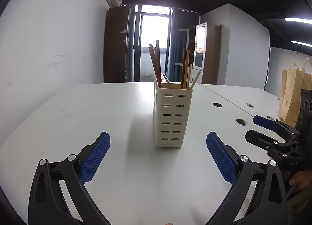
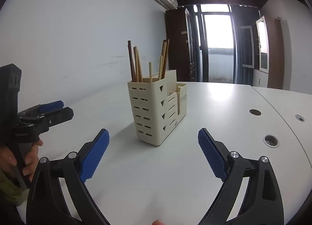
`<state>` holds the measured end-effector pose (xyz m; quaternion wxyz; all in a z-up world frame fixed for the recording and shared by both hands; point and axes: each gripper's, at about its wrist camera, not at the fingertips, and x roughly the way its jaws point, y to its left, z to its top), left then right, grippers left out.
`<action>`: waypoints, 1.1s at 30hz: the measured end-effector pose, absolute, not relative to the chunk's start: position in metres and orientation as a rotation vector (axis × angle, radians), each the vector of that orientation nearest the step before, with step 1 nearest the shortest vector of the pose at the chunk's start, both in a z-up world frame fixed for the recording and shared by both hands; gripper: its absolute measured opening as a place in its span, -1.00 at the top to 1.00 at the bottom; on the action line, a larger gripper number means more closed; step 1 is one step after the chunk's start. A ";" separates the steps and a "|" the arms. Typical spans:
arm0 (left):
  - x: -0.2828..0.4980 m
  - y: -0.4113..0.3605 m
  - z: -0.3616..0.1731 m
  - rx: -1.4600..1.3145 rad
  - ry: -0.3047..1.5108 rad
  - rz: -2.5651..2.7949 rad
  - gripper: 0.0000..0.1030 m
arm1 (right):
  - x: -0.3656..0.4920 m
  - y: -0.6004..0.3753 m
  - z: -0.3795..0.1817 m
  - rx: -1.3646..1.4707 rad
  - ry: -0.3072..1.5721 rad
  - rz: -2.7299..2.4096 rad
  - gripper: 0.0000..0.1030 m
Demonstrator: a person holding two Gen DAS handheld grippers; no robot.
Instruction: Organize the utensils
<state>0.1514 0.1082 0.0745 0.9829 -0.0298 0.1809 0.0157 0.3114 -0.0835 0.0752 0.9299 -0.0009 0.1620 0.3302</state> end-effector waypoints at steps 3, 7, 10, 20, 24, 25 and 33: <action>0.154 0.105 0.071 -0.048 0.381 0.026 -0.89 | 0.313 -0.084 0.074 0.004 0.340 0.677 -0.83; 0.154 0.101 0.070 -0.028 0.389 0.027 -0.89 | 0.312 -0.085 0.074 0.007 0.341 0.683 -0.85; 0.154 0.099 0.070 -0.015 0.393 0.045 -0.89 | 0.311 -0.085 0.075 0.010 0.338 0.687 -0.85; 0.149 0.101 0.073 -0.020 0.373 0.044 -0.89 | 0.310 -0.082 0.072 -0.003 0.353 0.696 -0.86; 0.149 0.097 0.072 -0.002 0.374 0.040 -0.89 | 0.310 -0.082 0.072 -0.004 0.355 0.697 -0.86; 0.149 0.096 0.072 0.002 0.373 0.038 -0.89 | 0.310 -0.081 0.071 -0.004 0.356 0.696 -0.86; 0.148 0.091 0.073 0.015 0.368 0.028 -0.89 | 0.309 -0.081 0.070 -0.008 0.365 0.700 -0.86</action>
